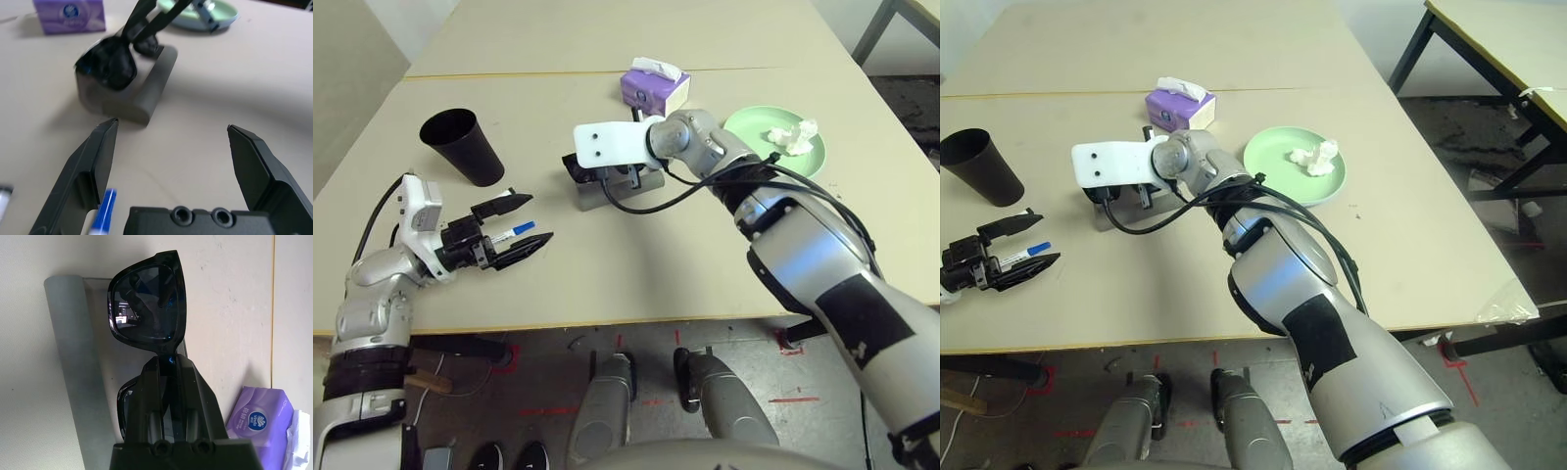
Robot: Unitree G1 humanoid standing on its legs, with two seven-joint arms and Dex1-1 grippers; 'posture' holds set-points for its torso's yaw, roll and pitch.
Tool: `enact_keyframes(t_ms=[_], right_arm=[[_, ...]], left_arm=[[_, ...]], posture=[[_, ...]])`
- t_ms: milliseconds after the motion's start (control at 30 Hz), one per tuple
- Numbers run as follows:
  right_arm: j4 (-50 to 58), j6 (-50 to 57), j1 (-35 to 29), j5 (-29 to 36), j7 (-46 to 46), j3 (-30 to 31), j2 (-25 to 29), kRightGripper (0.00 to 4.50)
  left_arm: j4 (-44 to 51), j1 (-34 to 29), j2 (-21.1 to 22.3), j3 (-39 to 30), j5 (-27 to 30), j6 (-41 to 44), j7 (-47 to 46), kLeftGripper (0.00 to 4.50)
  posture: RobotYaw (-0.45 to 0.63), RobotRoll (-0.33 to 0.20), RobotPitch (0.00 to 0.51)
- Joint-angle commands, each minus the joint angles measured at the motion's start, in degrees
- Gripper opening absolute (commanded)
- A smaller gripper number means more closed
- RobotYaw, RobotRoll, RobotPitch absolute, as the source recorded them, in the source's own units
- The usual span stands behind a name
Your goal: Organize and tidy the items on the table.
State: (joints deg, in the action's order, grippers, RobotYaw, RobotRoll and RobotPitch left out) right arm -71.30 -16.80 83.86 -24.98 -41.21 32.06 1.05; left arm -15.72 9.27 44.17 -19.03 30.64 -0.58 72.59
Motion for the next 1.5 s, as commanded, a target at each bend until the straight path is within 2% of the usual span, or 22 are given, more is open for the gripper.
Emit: enact_keyframes(t_ms=[33, 333, 900, 1300, 1500], right_arm=[[-0.5, 0.2, -1.0, -0.2, -0.3, -1.2, -1.1, 0.14], [-0.4, -1.2, -2.3, -0.9, -1.1, -0.8, -0.6, 0.14], [0.1, -1.5, -4.3, -3.5, -3.9, -0.4, 2.1, 0.14], [0.6, -0.2, -4.5, -2.8, -6.5, -1.3, 1.9, 0.14], [1.0, 1.6, -3.5, -1.1, -11.4, -3.2, 2.7, 0.14]], left_arm=[[0.2, -1.8, 0.9, -1.7, -0.3, -0.4, -0.5, 4.5], [2.4, -3.0, 0.7, -3.1, 1.0, 0.7, -1.2, 4.5], [3.0, -1.9, -0.1, -1.7, 1.0, 1.7, -1.0, 4.5], [2.6, -1.0, -0.5, -1.0, 0.6, 1.8, -0.9, 4.5], [1.2, 0.0, -0.7, -0.3, 0.2, 1.2, -0.9, 4.5]], posture=[[0.1, 0.0, 0.226], [0.11, 0.0, 0.229], [0.09, 0.0, 0.229], [0.08, 0.0, 0.23], [0.07, 0.0, 0.228]])
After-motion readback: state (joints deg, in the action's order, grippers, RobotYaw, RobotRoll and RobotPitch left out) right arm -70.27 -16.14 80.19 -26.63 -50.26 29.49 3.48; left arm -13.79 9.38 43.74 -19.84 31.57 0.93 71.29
